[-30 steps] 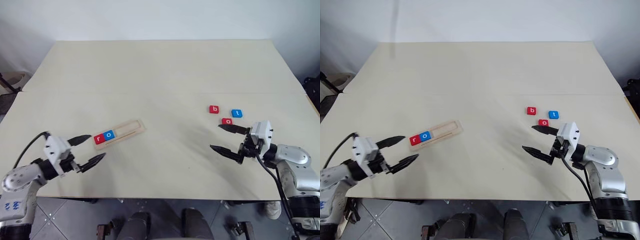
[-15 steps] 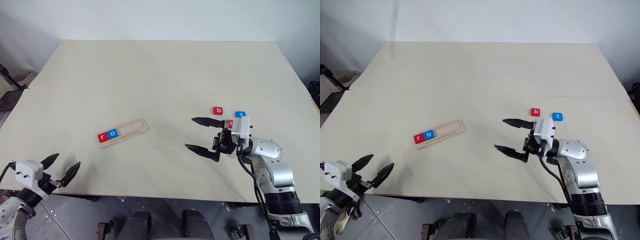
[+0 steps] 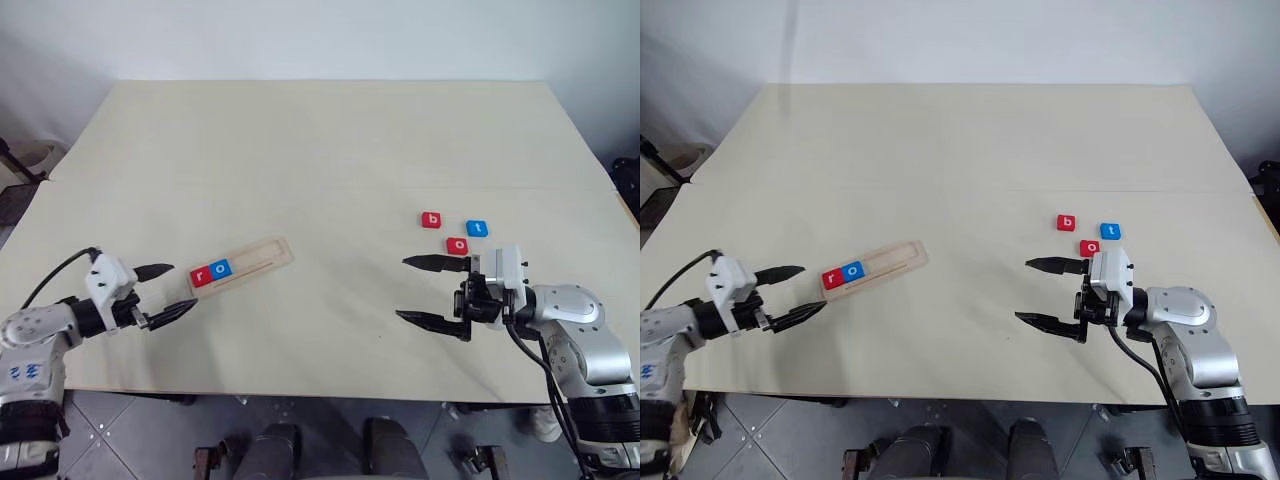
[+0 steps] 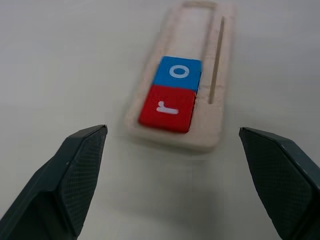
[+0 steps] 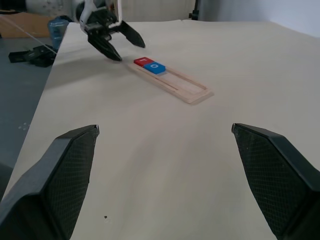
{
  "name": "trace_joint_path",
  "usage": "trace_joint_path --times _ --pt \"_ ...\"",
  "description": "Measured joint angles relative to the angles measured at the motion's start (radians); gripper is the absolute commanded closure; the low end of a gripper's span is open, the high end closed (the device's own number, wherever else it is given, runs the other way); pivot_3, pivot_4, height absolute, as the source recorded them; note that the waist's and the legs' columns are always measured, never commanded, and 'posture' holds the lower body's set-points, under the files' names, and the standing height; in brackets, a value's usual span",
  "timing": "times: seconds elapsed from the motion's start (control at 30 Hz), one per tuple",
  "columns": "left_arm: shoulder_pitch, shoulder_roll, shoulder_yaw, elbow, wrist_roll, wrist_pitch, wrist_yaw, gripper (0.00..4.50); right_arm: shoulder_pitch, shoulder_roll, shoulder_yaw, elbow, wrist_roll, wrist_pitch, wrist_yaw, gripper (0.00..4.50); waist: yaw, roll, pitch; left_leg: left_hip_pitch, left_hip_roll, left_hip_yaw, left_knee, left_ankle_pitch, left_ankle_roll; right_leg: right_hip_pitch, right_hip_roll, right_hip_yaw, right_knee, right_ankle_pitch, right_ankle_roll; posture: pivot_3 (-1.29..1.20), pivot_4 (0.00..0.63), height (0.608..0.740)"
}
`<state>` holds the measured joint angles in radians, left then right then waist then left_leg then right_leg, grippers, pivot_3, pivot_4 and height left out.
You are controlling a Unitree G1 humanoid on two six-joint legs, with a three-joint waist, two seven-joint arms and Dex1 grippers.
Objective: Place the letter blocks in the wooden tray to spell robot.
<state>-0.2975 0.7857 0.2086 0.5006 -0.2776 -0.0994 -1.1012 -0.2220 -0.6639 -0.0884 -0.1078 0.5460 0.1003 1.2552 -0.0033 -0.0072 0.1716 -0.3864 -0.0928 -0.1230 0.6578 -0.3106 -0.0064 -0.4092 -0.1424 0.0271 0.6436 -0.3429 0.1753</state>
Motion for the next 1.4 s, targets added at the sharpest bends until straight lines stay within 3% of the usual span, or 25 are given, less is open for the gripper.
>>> trace_joint_path --times 0.23,0.53,0.7,0.97,1.17,1.4 --pt "-0.200 -0.008 -0.086 0.255 0.074 -0.121 -0.062 0.00 0.018 -0.001 -0.001 -0.024 0.003 0.013 -0.007 0.04 0.001 0.000 0.000 0.000 0.000 0.000 0.001 0.000 0.000 0.000 0.000 0.000 0.001 0.000 0.001 0.00 0.150 0.740" --pt "-0.291 -0.031 -0.122 0.400 0.084 -0.183 -0.138 0.00 0.043 -0.001 -0.010 -0.050 0.004 0.014 -0.037 0.04 0.005 0.000 0.000 0.000 -0.001 0.000 0.003 0.000 0.000 0.001 -0.001 0.000 0.002 0.001 0.002 0.00 0.150 0.740" --pt "-0.305 -0.039 -0.136 0.413 0.085 -0.185 -0.171 1.05 0.043 -0.003 -0.024 -0.050 0.004 0.014 -0.046 0.00 0.006 0.000 0.000 0.000 -0.002 0.000 0.003 0.000 0.000 0.001 -0.001 -0.001 0.002 0.001 0.002 0.00 0.150 0.740" --pt "-0.303 -0.043 -0.136 0.411 0.085 -0.187 -0.173 1.05 0.051 -0.013 -0.038 -0.053 0.005 0.017 -0.049 0.00 0.006 0.001 -0.001 0.000 -0.002 -0.001 0.004 0.000 0.000 0.001 -0.001 0.000 0.002 0.001 0.002 0.00 0.150 0.740" --pt "-0.213 -0.085 -0.151 0.192 0.056 -0.138 -0.198 1.05 0.062 -0.034 -0.043 -0.055 0.005 0.019 -0.052 0.00 0.007 0.001 0.000 -0.001 -0.002 -0.001 0.004 0.000 0.000 0.001 -0.002 0.000 0.002 0.001 0.002 0.00 0.150 0.740" --pt "-0.163 -0.149 -0.263 -0.132 0.043 -0.019 -0.231 1.05 0.188 -0.117 -0.157 -0.091 0.034 0.056 -0.043 0.00 0.008 0.000 0.000 -0.002 -0.001 -0.001 0.005 0.000 0.001 0.001 -0.001 -0.001 0.001 0.001 0.002 0.00 0.150 0.740"
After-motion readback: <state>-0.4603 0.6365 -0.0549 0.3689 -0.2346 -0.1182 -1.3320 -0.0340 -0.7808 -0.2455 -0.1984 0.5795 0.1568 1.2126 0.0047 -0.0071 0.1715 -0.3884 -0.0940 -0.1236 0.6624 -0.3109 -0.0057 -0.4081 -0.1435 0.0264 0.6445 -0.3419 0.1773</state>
